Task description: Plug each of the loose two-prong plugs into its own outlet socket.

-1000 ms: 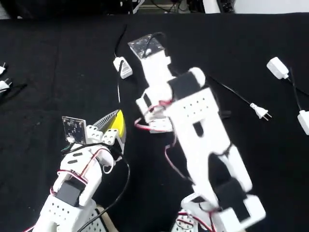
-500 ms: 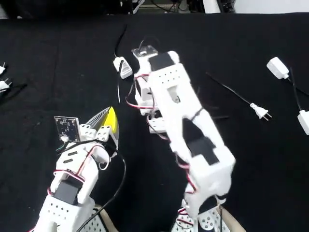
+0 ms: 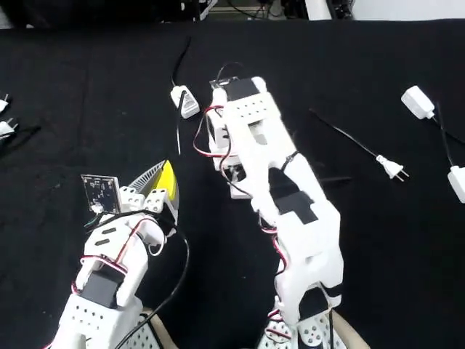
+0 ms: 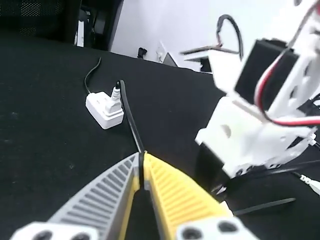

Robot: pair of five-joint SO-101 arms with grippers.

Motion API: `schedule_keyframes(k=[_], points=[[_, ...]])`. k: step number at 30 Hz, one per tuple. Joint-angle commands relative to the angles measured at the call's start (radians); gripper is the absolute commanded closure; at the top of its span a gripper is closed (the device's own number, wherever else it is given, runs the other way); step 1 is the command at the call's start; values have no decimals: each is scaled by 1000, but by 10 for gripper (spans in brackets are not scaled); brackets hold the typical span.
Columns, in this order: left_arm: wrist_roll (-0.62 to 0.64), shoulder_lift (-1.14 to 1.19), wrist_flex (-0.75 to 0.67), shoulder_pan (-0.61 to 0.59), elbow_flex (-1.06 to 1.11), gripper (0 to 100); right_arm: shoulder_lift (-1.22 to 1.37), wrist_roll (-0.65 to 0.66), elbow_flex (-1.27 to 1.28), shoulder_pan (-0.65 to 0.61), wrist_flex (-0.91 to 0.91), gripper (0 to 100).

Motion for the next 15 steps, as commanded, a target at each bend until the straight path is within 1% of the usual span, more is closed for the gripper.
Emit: schedule_keyframes(k=[1,3,9,13,15], points=[[-3,-5,-5,-2,13,970,-104,-32,-42,8,23,986],[-3,-5,-5,-2,13,970,-117,-55,-28,9,23,986],[-3,-5,-5,-2,13,970,-117,-61,104,9,23,986],[-3,-5,-5,-2,13,970,-143,-52,140,14,23,985],[-3,-5,-5,-4,13,970,-171,-15,153,14,23,984]])
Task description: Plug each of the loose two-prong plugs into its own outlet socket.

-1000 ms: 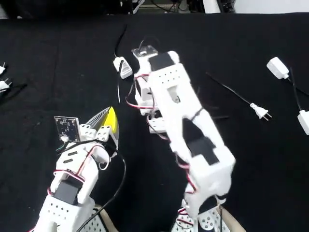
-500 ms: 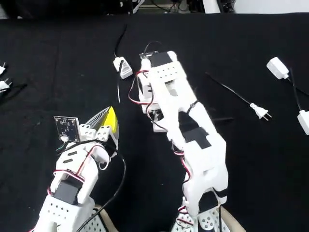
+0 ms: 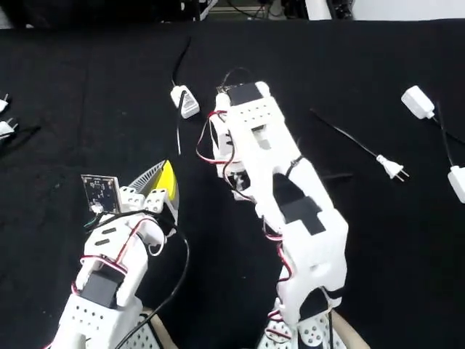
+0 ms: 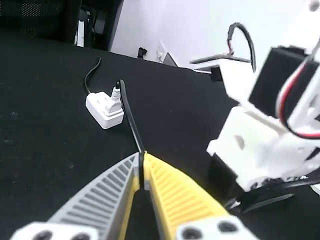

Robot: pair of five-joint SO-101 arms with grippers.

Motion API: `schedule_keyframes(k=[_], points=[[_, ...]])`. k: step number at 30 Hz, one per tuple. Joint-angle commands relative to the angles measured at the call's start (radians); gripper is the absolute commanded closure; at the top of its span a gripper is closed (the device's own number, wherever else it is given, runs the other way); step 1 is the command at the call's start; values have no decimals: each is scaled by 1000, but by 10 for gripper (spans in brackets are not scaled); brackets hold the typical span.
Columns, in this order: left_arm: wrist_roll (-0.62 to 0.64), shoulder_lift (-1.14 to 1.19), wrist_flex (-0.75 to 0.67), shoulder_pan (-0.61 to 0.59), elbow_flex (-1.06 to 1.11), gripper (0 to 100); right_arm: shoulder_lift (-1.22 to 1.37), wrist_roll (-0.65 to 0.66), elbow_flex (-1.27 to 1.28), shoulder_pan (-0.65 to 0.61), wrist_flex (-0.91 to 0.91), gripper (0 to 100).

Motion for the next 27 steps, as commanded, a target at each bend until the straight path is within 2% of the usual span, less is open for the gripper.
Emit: schedule_keyframes(k=[1,6,11,13,18,27], points=[[-5,-5,-5,-4,13,970,-97,61,4,12,23,983],[-5,-5,-5,-5,13,970,-231,104,12,12,23,985],[-5,-5,-5,-5,13,970,-311,29,128,14,23,986],[-5,-5,-5,-5,13,970,-297,5,183,14,21,986],[-5,-5,-5,-5,13,970,-220,58,183,34,23,986],[-5,-5,-5,-7,13,970,-65,60,38,77,25,987]])
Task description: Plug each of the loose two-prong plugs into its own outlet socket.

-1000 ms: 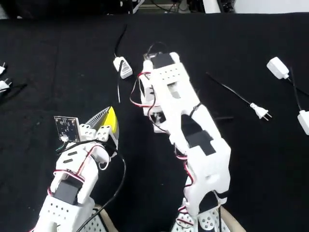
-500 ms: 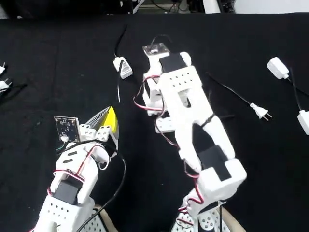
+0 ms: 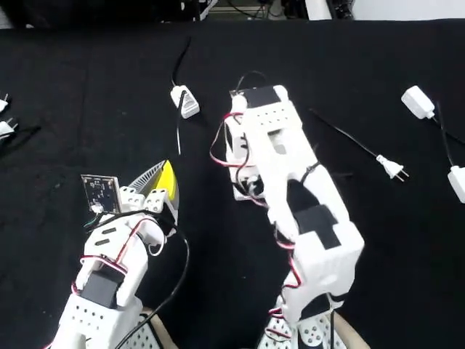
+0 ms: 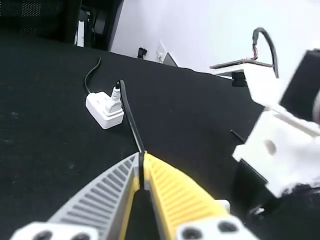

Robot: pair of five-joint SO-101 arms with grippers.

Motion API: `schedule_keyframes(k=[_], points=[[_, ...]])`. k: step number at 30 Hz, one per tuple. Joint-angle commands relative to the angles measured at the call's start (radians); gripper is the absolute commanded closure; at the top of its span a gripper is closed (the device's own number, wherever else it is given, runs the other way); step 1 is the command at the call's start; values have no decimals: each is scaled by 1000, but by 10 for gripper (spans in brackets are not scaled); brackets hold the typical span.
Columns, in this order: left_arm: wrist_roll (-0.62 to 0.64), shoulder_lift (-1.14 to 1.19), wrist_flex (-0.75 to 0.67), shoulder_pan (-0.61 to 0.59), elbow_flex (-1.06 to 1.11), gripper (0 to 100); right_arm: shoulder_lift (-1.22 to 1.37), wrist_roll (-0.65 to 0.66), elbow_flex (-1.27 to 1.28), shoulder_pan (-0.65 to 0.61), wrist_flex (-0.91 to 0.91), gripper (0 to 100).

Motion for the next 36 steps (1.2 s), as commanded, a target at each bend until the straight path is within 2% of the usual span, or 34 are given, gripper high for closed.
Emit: schedule_keyframes(k=[1,31,36], points=[[-5,-5,-5,-7,13,970,16,11,-77,12,25,987],[-5,-5,-5,-8,13,970,27,31,-177,11,17,987],[-5,-5,-5,-8,13,970,99,28,-182,14,17,987]])
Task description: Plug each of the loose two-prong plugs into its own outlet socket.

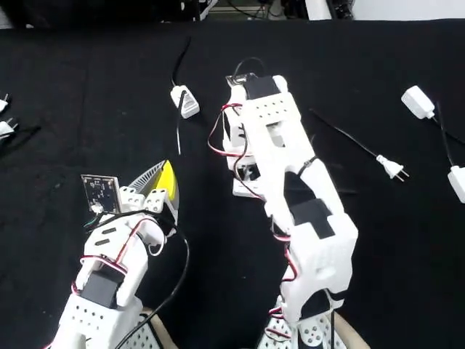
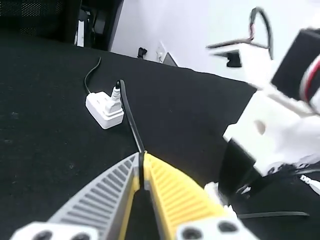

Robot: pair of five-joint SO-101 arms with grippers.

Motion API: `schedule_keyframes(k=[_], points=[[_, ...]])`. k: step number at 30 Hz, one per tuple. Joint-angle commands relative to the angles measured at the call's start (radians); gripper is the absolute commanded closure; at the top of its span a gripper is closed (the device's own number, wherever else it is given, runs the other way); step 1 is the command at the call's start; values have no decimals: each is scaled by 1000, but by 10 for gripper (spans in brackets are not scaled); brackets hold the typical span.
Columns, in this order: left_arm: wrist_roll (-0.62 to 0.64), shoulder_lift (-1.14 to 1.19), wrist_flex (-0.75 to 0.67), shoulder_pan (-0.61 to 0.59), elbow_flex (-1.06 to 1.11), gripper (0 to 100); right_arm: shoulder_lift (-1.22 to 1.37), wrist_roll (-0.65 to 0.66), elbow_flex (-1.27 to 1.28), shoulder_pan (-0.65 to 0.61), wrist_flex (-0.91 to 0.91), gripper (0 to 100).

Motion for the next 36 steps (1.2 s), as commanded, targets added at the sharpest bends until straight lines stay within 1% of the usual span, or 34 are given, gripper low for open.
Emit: schedule_keyframes(k=[1,4,9,16,20,22,26,29,36], points=[[-5,-5,-5,-8,13,970,48,-11,-47,17,17,987],[-5,-5,-5,-8,13,970,99,-40,-53,18,18,987],[-5,-5,-5,-8,13,970,99,-41,-59,18,23,987],[-5,-6,-5,-8,13,970,-24,-28,-51,61,25,986],[-2,-11,-5,-8,13,970,-142,57,-22,41,25,985],[0,-11,-9,-8,13,970,-203,100,16,-5,25,985],[0,-11,-9,-2,13,970,-314,226,122,-124,25,985],[2,-12,-12,2,13,970,-381,307,182,-184,25,985],[2,-12,-95,19,12,970,-458,443,282,-196,25,985]])
